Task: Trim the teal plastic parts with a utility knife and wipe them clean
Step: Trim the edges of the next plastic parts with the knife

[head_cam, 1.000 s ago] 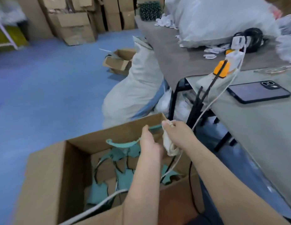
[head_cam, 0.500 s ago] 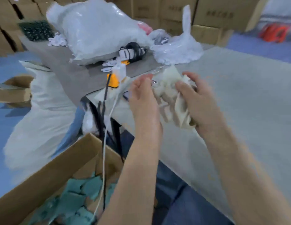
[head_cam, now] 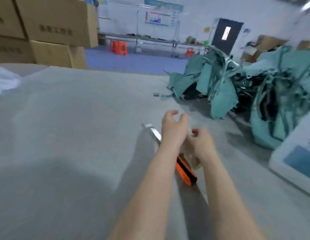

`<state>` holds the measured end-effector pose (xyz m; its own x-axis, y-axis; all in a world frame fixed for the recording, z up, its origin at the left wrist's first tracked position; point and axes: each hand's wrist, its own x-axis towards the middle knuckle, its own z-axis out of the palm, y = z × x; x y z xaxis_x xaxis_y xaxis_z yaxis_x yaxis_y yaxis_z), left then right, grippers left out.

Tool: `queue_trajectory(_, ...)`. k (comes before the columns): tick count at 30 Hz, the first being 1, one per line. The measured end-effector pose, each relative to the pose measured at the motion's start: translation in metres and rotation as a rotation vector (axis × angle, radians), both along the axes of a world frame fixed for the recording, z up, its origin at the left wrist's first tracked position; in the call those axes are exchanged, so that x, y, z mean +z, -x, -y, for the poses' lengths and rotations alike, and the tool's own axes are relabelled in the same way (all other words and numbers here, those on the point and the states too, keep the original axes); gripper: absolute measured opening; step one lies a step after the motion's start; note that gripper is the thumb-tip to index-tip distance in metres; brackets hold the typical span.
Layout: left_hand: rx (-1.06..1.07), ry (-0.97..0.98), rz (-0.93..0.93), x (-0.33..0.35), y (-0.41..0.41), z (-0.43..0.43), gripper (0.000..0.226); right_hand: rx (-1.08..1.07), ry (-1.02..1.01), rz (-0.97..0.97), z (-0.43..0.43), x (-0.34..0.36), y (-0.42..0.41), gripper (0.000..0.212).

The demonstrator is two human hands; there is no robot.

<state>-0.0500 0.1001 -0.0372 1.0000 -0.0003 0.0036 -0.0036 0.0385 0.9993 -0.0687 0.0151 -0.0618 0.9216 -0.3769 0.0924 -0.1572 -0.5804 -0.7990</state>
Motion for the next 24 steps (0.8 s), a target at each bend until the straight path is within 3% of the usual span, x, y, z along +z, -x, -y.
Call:
queue_trajectory(2, -0.082, -0.037, -0.008, -0.002, -0.010, 0.034, 0.035, 0.016, -0.072, -0.091, 0.022, -0.006, -0.004, 0.027)
queue_trajectory(6, -0.131, -0.073, -0.039, -0.006, -0.041, 0.082, 0.037, -0.271, -0.191, 0.098, 0.057, -0.012, -0.026, 0.022)
queue_trajectory(9, -0.163, -0.035, -0.098, -0.014, -0.065, 0.109, 0.044, -0.479, -0.528, 0.281, 0.080, -0.012, -0.053, 0.026)
queue_trajectory(12, -0.169, -0.031, -0.107, -0.020, -0.085, 0.133, 0.055, -0.541, -0.754, 0.381, 0.099, -0.009, -0.083, 0.019)
queue_trajectory(16, -0.079, -0.104, 0.069, -0.012, -0.114, 0.158, 0.060, -0.512, -0.831, 0.434, 0.113, -0.011, -0.111, 0.018)
queue_trajectory(19, 0.066, -0.307, 0.268, -0.001, -0.129, 0.173, 0.053, -0.508, -0.819, 0.421, 0.119, -0.016, -0.122, 0.019)
queue_trajectory(24, 0.121, -0.518, 0.352, 0.013, -0.145, 0.190, 0.021, -0.484, -0.908, 0.467, 0.122, -0.025, -0.135, 0.016)
